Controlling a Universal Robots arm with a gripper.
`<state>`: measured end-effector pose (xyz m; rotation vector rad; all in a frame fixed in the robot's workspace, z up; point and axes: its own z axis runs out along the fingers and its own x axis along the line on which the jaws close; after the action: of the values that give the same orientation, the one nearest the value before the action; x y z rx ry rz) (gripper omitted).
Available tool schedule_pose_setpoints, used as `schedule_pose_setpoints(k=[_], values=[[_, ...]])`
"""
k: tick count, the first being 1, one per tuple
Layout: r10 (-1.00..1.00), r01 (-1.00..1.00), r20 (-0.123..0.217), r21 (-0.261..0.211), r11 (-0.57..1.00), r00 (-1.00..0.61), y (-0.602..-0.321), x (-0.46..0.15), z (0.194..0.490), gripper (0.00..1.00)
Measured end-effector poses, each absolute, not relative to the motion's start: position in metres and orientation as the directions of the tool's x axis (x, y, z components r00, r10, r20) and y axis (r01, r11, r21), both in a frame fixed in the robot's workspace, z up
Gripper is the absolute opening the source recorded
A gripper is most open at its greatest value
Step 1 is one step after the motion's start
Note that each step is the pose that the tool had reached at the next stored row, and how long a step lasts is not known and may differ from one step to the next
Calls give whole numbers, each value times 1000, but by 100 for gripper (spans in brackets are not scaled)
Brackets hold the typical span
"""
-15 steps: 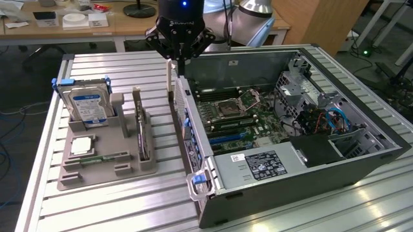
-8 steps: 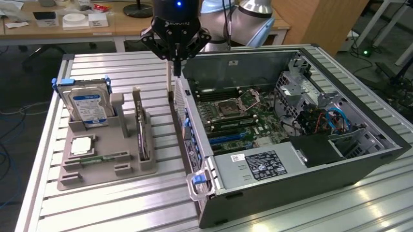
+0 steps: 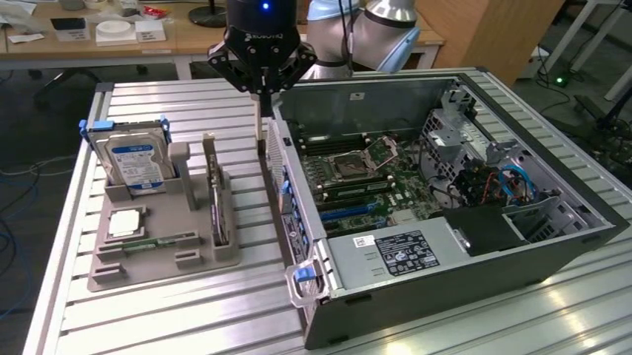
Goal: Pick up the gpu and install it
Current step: 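Reach for the gpu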
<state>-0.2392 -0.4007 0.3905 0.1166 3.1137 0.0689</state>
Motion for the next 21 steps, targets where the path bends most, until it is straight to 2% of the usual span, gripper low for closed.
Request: schedule_pose_setpoints(k=[21], values=[[75,74,-23,45,996,-997,-401,-256,390,11]])
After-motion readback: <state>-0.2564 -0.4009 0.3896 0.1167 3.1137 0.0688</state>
